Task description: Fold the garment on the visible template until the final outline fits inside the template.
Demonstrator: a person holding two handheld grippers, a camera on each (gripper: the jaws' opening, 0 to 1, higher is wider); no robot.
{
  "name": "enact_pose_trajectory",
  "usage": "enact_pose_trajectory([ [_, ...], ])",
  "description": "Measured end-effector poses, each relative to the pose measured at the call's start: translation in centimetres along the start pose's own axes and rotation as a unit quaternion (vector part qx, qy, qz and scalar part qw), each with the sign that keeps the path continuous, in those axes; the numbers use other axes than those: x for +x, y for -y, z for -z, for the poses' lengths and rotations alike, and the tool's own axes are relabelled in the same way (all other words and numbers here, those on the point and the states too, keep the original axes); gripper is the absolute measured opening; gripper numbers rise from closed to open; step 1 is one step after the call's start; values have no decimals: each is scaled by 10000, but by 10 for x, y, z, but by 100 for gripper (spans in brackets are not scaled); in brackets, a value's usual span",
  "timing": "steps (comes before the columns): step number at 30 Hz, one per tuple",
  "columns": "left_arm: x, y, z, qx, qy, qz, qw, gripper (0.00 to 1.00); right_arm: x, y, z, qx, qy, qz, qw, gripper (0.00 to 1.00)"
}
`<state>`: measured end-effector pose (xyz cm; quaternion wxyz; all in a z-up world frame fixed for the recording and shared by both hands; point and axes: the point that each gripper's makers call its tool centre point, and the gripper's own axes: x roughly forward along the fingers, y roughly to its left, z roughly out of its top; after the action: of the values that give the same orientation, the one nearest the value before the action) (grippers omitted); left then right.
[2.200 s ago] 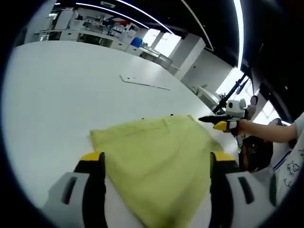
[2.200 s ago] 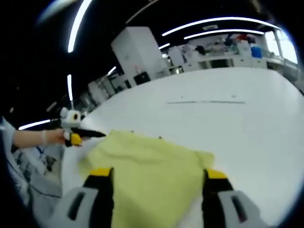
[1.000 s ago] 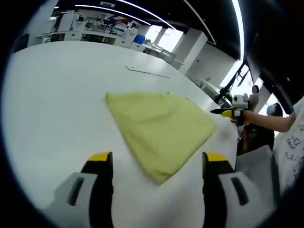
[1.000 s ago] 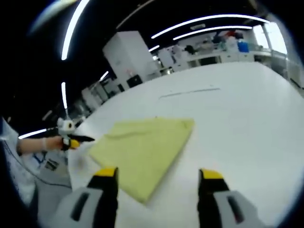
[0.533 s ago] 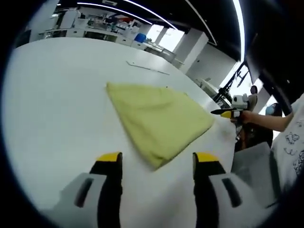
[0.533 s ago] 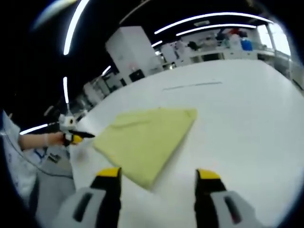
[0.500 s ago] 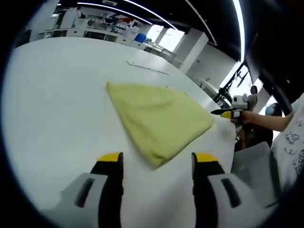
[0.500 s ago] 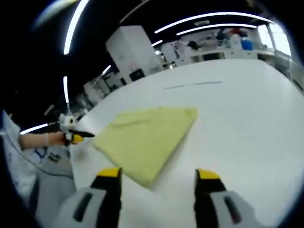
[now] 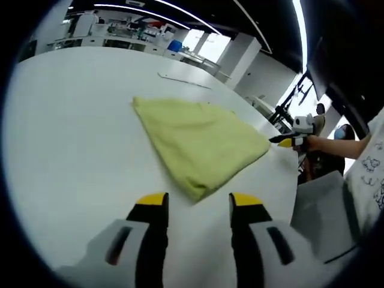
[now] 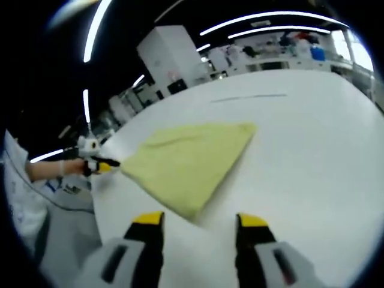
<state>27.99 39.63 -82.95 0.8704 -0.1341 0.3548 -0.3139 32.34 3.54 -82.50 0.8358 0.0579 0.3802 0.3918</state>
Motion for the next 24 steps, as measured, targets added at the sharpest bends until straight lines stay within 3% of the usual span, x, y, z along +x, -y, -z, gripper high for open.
enact_pose_trajectory([
  [10,1,-1,4,157,-42,-20,9999,22,6,2,5,-208,-101,26,9997,19],
  [24,6,3,3,134,-46,45,9999,12,17,-4,4,-221,-101,-66,9997,2],
])
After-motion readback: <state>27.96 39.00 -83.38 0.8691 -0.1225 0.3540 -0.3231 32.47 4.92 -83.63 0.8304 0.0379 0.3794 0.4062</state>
